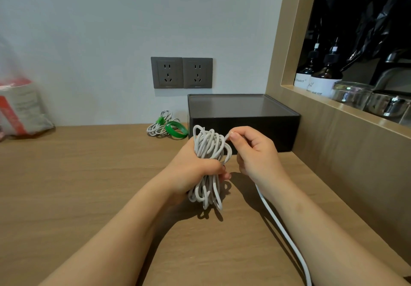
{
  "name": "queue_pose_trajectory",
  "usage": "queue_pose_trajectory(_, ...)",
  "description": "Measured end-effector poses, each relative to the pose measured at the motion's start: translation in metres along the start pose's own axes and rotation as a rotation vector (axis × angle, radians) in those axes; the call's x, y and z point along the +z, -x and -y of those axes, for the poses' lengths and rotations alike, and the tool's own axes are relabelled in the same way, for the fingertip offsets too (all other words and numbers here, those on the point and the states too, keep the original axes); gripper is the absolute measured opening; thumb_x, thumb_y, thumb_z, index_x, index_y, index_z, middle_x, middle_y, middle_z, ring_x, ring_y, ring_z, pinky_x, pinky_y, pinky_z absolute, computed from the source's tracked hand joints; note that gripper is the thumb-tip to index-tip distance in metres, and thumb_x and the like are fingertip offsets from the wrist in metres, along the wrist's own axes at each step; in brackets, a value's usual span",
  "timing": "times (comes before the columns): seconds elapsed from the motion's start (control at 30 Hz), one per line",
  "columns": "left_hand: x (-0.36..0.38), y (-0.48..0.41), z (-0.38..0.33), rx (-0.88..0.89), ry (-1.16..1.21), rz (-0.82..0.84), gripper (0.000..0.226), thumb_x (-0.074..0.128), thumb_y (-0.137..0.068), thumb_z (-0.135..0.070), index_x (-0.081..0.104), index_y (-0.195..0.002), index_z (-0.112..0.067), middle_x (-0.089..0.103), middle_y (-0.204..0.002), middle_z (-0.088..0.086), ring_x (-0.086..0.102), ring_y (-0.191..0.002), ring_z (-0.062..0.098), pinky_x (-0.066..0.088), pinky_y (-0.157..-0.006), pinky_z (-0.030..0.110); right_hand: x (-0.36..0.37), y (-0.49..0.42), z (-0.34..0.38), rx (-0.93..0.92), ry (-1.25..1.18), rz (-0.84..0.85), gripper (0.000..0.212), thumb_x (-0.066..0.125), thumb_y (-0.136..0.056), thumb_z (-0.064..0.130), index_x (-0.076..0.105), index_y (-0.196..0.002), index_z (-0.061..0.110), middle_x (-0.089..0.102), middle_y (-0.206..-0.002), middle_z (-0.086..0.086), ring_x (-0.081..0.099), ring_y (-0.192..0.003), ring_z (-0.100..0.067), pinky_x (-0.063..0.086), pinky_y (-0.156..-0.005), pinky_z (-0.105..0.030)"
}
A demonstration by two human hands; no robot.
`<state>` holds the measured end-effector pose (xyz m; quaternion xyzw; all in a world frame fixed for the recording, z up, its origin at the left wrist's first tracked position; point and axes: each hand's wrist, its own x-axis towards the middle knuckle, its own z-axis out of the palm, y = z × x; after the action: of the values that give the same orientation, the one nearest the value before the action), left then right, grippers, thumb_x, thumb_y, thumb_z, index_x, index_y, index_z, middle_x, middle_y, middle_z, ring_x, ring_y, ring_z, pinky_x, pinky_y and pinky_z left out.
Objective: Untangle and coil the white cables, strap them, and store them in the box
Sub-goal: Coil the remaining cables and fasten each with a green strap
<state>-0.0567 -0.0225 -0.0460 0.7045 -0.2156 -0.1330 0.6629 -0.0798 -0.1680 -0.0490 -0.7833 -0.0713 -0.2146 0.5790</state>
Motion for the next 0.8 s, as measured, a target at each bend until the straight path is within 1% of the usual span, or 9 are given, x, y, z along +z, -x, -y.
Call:
queue_pose_trajectory(0.1,0.002,-0.001,0.000,0.010,-0.043,0.005,0.032,0.065,-0.076,0.005,0.049,-0.095,-0.015,0.058,-0.075,0.008,0.064,-0.064,0.023,0.056,-0.070,0.043,0.000,-0.001,0.000,-0.005,0.030,-0.011,0.017,0.048,-0.095,0.026,0.062,-0.089,0.033,0.059,-0.072,0.011,0.051,-0.057,0.004,0.037,-0.046,-0.008)
queue_pose_trajectory(0.23,0.006,-0.004,-0.002,0.026,-0.128,-0.088,0.031,0.064,-0.078,0.002,0.048,-0.096,-0.017,0.055,-0.079,0.006,0.059,-0.062,0.015,0.052,-0.062,0.029,0.001,-0.003,-0.001,0.000,0.048,-0.041,0.016,0.048,-0.095,0.025,0.061,-0.092,0.034,0.060,-0.076,0.010,0.052,-0.061,0.000,0.037,-0.051,-0.011)
queue_pose_trajectory(0.3,0.007,-0.005,-0.001,0.020,-0.082,-0.139,0.030,0.064,-0.079,0.002,0.048,-0.098,-0.015,0.054,-0.079,0.007,0.059,-0.060,0.015,0.051,-0.057,0.026,0.001,-0.004,0.001,0.032,0.017,-0.047,0.017,0.049,-0.095,0.022,0.058,-0.104,0.032,0.056,-0.070,0.008,0.049,-0.056,-0.002,0.038,-0.048,-0.014)
queue_pose_trajectory(0.37,0.003,-0.005,-0.001,0.018,0.012,-0.237,0.029,0.061,-0.080,0.004,0.050,-0.100,-0.012,0.054,-0.078,0.008,0.057,-0.059,0.017,0.051,-0.055,0.028,0.000,-0.005,0.003,0.111,-0.093,-0.009,0.030,0.051,-0.094,0.017,0.048,-0.120,0.031,0.052,-0.063,0.002,0.046,-0.047,-0.004,0.040,-0.043,-0.018)
queue_pose_trajectory(0.43,-0.006,-0.006,-0.001,0.020,0.156,-0.364,0.028,0.059,-0.080,0.006,0.051,-0.103,-0.007,0.055,-0.075,0.010,0.056,-0.055,0.019,0.052,-0.052,0.032,-0.001,-0.004,0.005,0.224,-0.211,0.068,0.042,0.054,-0.092,0.013,0.040,-0.127,0.032,0.056,-0.070,-0.003,0.047,-0.045,-0.006,0.041,-0.042,-0.019)
queue_pose_trajectory(0.53,-0.020,-0.009,-0.001,0.042,0.274,-0.554,0.026,0.057,-0.081,0.006,0.051,-0.104,-0.004,0.053,-0.070,0.012,0.055,-0.051,0.021,0.052,-0.049,0.031,-0.001,-0.002,0.008,0.396,-0.344,0.257,0.040,0.056,-0.090,0.009,0.045,-0.126,0.024,0.058,-0.074,-0.006,0.045,-0.045,-0.007,0.038,-0.040,-0.019)
queue_pose_trajectory(0.67,-0.040,-0.010,-0.002,0.089,0.472,-0.751,0.029,0.055,-0.083,0.006,0.046,-0.107,-0.007,0.053,-0.073,0.009,0.055,-0.047,0.016,0.050,-0.043,0.024,-0.009,0.001,0.013,0.550,-0.383,0.574,0.019,0.050,-0.093,0.011,0.059,-0.110,0.009,0.048,-0.061,-0.002,0.038,-0.041,-0.006,0.033,-0.037,-0.014)
queue_pose_trajectory(0.73,-0.052,-0.011,-0.003,0.093,0.571,-0.837,0.028,0.055,-0.083,0.006,0.045,-0.105,-0.007,0.051,-0.070,0.008,0.054,-0.047,0.016,0.049,-0.042,0.021,-0.013,-0.001,0.012,0.595,-0.414,0.550,0.019,0.048,-0.094,0.016,0.063,-0.098,0.005,0.041,-0.056,-0.001,0.035,-0.040,-0.006,0.029,-0.037,-0.015)
queue_pose_trajectory(0.8,-0.057,-0.010,-0.003,0.061,0.561,-0.828,0.019,0.055,-0.083,0.006,0.047,-0.097,-0.005,0.049,-0.065,0.009,0.052,-0.043,0.017,0.047,-0.040,0.021,-0.013,-0.003,0.011,0.589,-0.427,0.414,0.022,0.047,-0.095,0.020,0.063,-0.095,0.004,0.039,-0.055,-0.001,0.034,-0.040,-0.007,0.029,-0.038,-0.015)
